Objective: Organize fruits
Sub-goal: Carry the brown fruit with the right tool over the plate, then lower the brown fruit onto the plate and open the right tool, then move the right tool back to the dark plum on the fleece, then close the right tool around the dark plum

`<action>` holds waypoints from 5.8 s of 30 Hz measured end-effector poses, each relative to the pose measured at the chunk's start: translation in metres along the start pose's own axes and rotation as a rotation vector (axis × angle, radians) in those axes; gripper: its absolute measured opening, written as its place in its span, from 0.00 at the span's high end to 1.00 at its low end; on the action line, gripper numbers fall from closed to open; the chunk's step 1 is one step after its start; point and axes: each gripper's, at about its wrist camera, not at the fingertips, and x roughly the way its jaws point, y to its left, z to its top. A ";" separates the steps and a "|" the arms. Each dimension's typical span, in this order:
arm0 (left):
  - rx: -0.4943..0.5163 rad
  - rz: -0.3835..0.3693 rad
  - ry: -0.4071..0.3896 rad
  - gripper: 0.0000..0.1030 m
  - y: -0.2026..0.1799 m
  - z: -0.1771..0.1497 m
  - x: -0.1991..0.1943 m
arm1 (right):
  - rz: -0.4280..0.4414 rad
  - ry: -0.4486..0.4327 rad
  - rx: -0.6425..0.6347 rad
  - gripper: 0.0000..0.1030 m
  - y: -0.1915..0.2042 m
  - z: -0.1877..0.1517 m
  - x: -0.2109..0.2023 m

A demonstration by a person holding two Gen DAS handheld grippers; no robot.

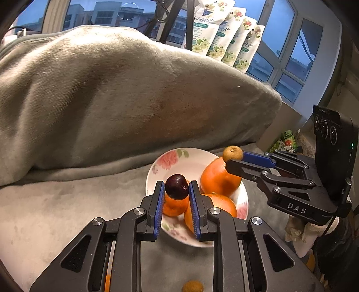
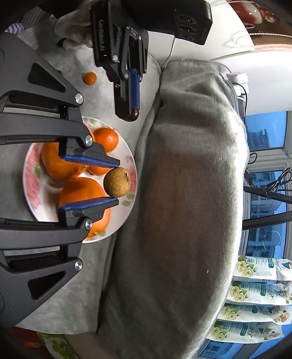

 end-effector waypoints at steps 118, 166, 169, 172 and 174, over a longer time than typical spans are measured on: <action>-0.113 0.209 0.011 0.64 0.031 -0.192 -0.118 | 0.209 0.234 -0.386 0.67 0.185 -0.089 0.019; -0.120 0.207 0.019 0.81 0.036 -0.195 -0.110 | 0.195 0.235 -0.404 0.76 0.188 -0.090 0.024; -0.119 0.203 0.012 0.81 0.036 -0.194 -0.114 | 0.196 0.216 -0.390 0.76 0.187 -0.087 0.020; -0.114 0.201 0.000 0.81 0.034 -0.190 -0.117 | 0.196 0.188 -0.374 0.76 0.183 -0.082 0.013; -0.110 0.199 -0.014 0.81 0.033 -0.186 -0.120 | 0.192 0.170 -0.366 0.76 0.180 -0.078 0.008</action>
